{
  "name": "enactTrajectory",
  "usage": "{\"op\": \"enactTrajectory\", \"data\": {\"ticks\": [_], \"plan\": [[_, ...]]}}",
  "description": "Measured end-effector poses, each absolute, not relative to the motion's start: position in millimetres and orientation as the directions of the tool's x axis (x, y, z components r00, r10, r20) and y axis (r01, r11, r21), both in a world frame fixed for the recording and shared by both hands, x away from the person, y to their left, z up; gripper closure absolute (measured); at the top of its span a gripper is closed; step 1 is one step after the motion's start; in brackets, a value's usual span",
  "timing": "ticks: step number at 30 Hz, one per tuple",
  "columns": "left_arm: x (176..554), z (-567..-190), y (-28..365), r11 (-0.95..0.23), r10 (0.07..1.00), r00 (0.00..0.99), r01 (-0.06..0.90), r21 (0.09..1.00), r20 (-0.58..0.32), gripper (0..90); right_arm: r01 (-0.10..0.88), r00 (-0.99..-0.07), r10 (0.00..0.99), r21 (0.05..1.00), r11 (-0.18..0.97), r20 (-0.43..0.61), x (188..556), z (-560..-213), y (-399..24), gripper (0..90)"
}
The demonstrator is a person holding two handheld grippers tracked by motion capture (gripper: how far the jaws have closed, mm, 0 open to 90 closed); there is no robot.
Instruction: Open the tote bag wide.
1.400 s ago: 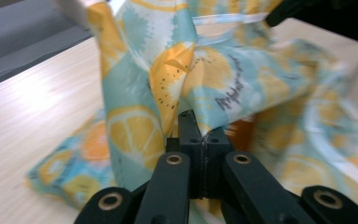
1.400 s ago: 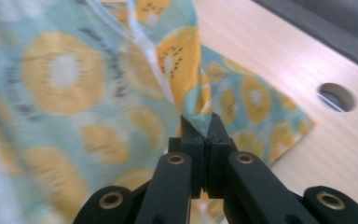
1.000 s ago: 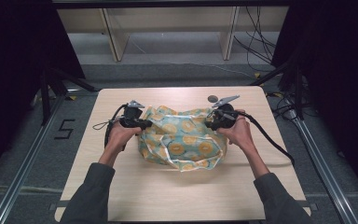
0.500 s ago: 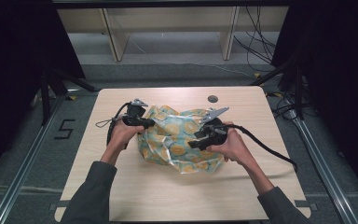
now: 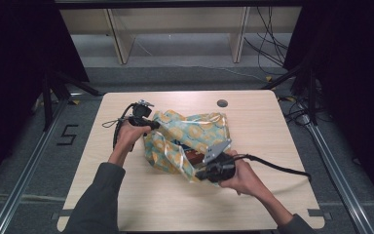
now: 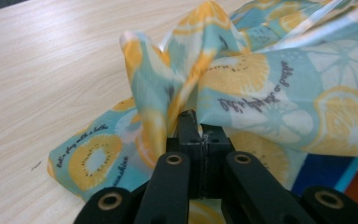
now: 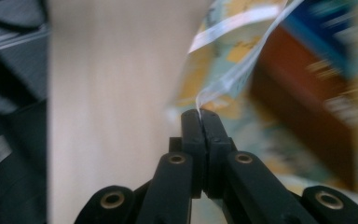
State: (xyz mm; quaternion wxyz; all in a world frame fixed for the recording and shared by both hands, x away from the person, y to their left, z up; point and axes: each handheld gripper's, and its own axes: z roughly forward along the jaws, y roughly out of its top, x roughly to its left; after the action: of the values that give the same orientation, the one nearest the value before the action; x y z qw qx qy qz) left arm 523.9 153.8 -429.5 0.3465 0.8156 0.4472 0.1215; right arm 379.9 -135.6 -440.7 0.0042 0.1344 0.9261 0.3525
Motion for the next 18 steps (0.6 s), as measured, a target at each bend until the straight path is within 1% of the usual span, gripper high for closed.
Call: {"op": "enactTrajectory", "data": {"ticks": [1, 2, 3, 4, 5, 6, 7, 9, 10, 11, 12, 13, 14, 15, 17, 18], "plan": [[525, -431, 153, -0.360, 0.817, 0.566, 0.649, 0.670, -0.109, 89.2, 0.239, -0.967, 0.241, 0.640, 0.730, 0.086, 373, -445, -135, 90.0], [527, -432, 153, -0.365, 0.821, 0.562, 0.651, 0.665, -0.099, 89.2, 0.253, -0.965, 0.238, 0.625, 0.739, 0.109, 366, -450, -134, 90.0], [528, -434, 152, -0.372, 0.821, 0.564, 0.653, 0.660, -0.095, 89.1, 0.287, -0.956, 0.265, 0.594, 0.752, 0.127, 358, -454, -134, 90.0], [529, -436, 151, -0.370, 0.824, 0.559, 0.658, 0.656, -0.096, 89.1, 0.245, -0.969, 0.217, 0.594, 0.766, 0.119, 358, -459, -133, 90.0], [530, -438, 150, -0.365, 0.827, 0.553, 0.664, 0.652, -0.100, 89.1, 0.252, -0.967, 0.218, 0.579, 0.775, 0.130, 355, -463, -132, 90.0], [531, -440, 149, -0.372, 0.826, 0.556, 0.663, 0.650, -0.094, 89.1, 0.243, -0.970, 0.214, 0.575, 0.781, 0.119, 355, -465, -132, 90.0], [531, -440, 147, -0.370, 0.827, 0.554, 0.665, 0.649, -0.096, 89.1, 0.275, -0.961, 0.240, 0.572, 0.773, 0.138, 355, -464, -132, 88.0], [529, -439, 145, -0.384, 0.818, 0.569, 0.651, 0.654, -0.085, 89.0, 0.285, -0.956, 0.268, 0.612, 0.738, 0.122, 361, -452, -136, 77.2], [528, -438, 144, -0.394, 0.814, 0.576, 0.645, 0.655, -0.078, 88.9, 0.311, -0.943, 0.310, 0.635, 0.707, 0.117, 363, -443, -141, 70.6], [527, -436, 143, -0.396, 0.812, 0.579, 0.641, 0.657, -0.075, 88.8, 0.262, -0.953, 0.297, 0.679, 0.686, 0.067, 372, -433, -146, 65.1], [527, -434, 143, -0.400, 0.809, 0.583, 0.639, 0.657, -0.074, 88.8, 0.279, -0.939, 0.340, 0.705, 0.652, 0.057, 377, -422, -151, 61.5], [526, -433, 143, -0.400, 0.809, 0.583, 0.634, 0.662, -0.069, 88.8, 0.302, -0.921, 0.386, 0.726, 0.618, 0.053, 382, -413, -155, 60.5], [525, -432, 142, -0.401, 0.808, 0.585, 0.633, 0.663, -0.070, 88.7, 0.289, -0.908, 0.418, 0.743, 0.603, 0.014, 390, -405, -158, 58.8], [525, -431, 142, -0.404, 0.807, 0.587, 0.628, 0.665, -0.064, 88.6, 0.298, -0.886, 0.464, 0.747, 0.594, -0.016, 398, -400, -158, 55.3], [523, -430, 140, -0.407, 0.802, 0.593, 0.626, 0.665, -0.067, 88.5, 0.345, -0.845, 0.533, 0.733, 0.587, -0.029, 413, -398, -155, 50.7], [523, -429, 139, -0.410, 0.801, 0.596, 0.622, 0.667, -0.064, 88.5, 0.357, -0.835, 0.549, 0.719, 0.597, -0.041, 421, -401, -151, 48.9]]}}
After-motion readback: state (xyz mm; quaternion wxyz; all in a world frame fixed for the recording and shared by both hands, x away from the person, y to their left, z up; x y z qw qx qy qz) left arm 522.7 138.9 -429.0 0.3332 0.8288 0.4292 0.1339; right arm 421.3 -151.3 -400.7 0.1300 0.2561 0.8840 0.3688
